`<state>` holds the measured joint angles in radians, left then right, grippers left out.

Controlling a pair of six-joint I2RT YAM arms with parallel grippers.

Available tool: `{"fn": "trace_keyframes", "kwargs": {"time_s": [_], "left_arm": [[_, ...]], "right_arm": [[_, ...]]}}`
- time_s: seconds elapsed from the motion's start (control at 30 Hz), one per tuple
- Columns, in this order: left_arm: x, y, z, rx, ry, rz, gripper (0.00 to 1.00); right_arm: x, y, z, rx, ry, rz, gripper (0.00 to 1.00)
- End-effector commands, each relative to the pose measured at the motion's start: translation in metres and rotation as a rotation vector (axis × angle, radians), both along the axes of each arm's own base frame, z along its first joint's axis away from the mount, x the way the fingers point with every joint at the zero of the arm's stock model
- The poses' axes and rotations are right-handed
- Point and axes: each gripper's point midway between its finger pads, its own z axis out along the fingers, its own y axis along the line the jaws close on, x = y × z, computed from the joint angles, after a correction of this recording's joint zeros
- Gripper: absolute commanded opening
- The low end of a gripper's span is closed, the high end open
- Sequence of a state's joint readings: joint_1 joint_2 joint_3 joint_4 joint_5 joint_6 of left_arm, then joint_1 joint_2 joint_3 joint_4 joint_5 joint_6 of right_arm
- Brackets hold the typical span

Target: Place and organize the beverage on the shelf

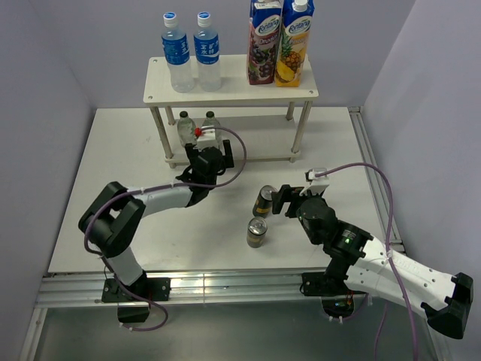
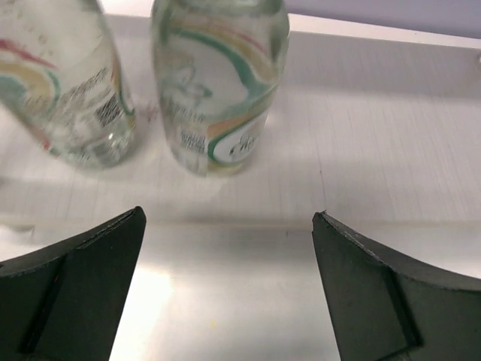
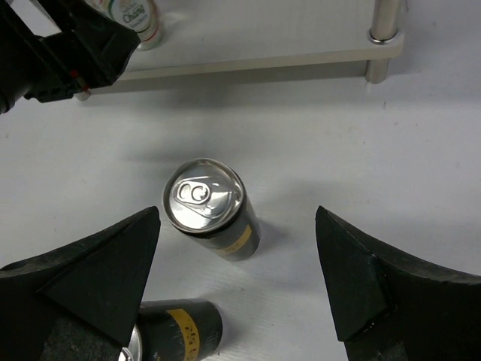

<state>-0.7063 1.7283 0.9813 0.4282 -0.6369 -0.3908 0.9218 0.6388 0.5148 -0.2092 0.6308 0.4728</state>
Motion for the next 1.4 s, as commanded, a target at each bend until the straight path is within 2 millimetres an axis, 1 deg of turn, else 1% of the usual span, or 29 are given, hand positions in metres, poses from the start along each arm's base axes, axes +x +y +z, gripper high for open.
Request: {"fn": "trace_keyframes", "kwargs": {"time_s": [0.0, 0.03, 0.07, 0.1, 0.13, 0.17, 0.2, 0.23, 0.27, 0.3, 0.33, 0.4, 0.43, 0.57, 0.73, 0.87, 0.9, 1.0, 1.07, 1.13, 1.17, 1.23, 1.27, 1.3, 1.33, 1.37], "left_arm": [[-0.020, 0.007, 0.022, -0.070, -0.043, 0.028, 0.99], [-0.028, 0.005, 0.019, -0.078, -0.030, 0.023, 0.99], [-0.036, 0.009, 0.023, -0.090, -0.032, 0.018, 0.99], [-0.042, 0.010, 0.022, -0.094, -0.027, 0.016, 0.99], [-0.051, 0.007, 0.020, -0.098, -0.017, 0.010, 0.99], [-0.059, 0.010, 0.021, -0.102, -0.017, 0.003, 0.99], [-0.065, 0.010, 0.021, -0.103, -0.015, -0.001, 0.99], [-0.073, 0.007, 0.018, -0.102, -0.006, -0.004, 0.99], [-0.080, 0.010, 0.018, -0.107, -0.004, -0.006, 0.99], [-0.084, 0.010, 0.017, -0.110, 0.001, -0.012, 0.99], [-0.090, 0.007, 0.017, -0.120, 0.002, -0.021, 0.99], [-0.099, 0.011, 0.015, -0.124, 0.005, -0.025, 0.98], [-0.103, 0.010, 0.015, -0.131, 0.006, -0.031, 0.98], [-0.111, 0.013, 0.017, -0.136, 0.006, -0.036, 0.97], [-0.120, 0.018, 0.024, -0.162, -0.008, -0.042, 0.97], [-0.123, 0.022, 0.021, -0.162, -0.008, -0.042, 0.97], [-0.124, 0.022, 0.021, -0.161, -0.007, -0.042, 0.97], [-0.125, 0.024, 0.019, -0.163, -0.004, -0.044, 0.96], [-0.126, 0.024, 0.015, -0.161, 0.000, -0.044, 0.96], [-0.127, 0.025, 0.013, -0.158, 0.003, -0.044, 0.96], [-0.127, 0.024, 0.013, -0.159, 0.002, -0.046, 0.96], [-0.127, 0.025, 0.011, -0.157, 0.005, -0.044, 0.96], [-0.127, 0.024, 0.011, -0.158, 0.004, -0.045, 0.96], [-0.127, 0.024, 0.011, -0.157, 0.004, -0.046, 0.96], [-0.127, 0.025, 0.012, -0.159, 0.002, -0.044, 0.96], [-0.127, 0.024, 0.012, -0.159, 0.001, -0.046, 0.96]], "right_arm": [[0.002, 0.012, 0.003, 0.026, -0.020, 0.051, 0.91], [0.002, 0.014, 0.001, 0.019, -0.014, 0.059, 0.91], [0.000, 0.021, 0.000, 0.026, -0.007, 0.094, 0.92], [0.000, 0.024, -0.001, 0.025, 0.000, 0.107, 0.92], [0.000, 0.029, -0.006, 0.021, 0.018, 0.120, 0.92], [-0.001, 0.033, -0.008, 0.025, 0.028, 0.132, 0.92], [-0.002, 0.039, -0.009, 0.037, 0.039, 0.154, 0.92], [-0.002, 0.043, -0.015, 0.041, 0.063, 0.158, 0.92], [-0.002, 0.047, -0.017, 0.048, 0.071, 0.163, 0.92], [-0.001, 0.050, -0.016, 0.058, 0.073, 0.167, 0.92], [-0.001, 0.055, -0.021, 0.058, 0.089, 0.171, 0.92], [0.001, 0.059, -0.022, 0.064, 0.091, 0.170, 0.92], [0.002, 0.059, -0.026, 0.056, 0.102, 0.162, 0.92], [0.007, 0.060, -0.028, 0.045, 0.104, 0.142, 0.92], [0.012, 0.058, -0.040, 0.013, 0.119, 0.106, 0.92], [0.018, 0.054, -0.050, -0.015, 0.124, 0.062, 0.91], [0.021, 0.055, -0.047, -0.001, 0.107, 0.053, 0.91], [0.027, 0.052, -0.050, -0.009, 0.097, 0.008, 0.88], [0.031, 0.051, -0.048, -0.009, 0.079, -0.010, 0.83], [0.033, 0.050, -0.050, -0.024, 0.077, -0.019, 0.76], [0.035, 0.051, -0.049, -0.023, 0.071, -0.022, 0.67], [0.038, 0.051, -0.051, -0.041, 0.073, -0.039, 0.57], [0.039, 0.052, -0.049, -0.043, 0.073, -0.043, 0.48], [0.040, 0.052, -0.051, -0.056, 0.077, -0.048, 0.43], [0.041, 0.052, -0.051, -0.060, 0.077, -0.051, 0.36], [0.042, 0.053, -0.048, -0.059, 0.074, -0.052, 0.33]]}}
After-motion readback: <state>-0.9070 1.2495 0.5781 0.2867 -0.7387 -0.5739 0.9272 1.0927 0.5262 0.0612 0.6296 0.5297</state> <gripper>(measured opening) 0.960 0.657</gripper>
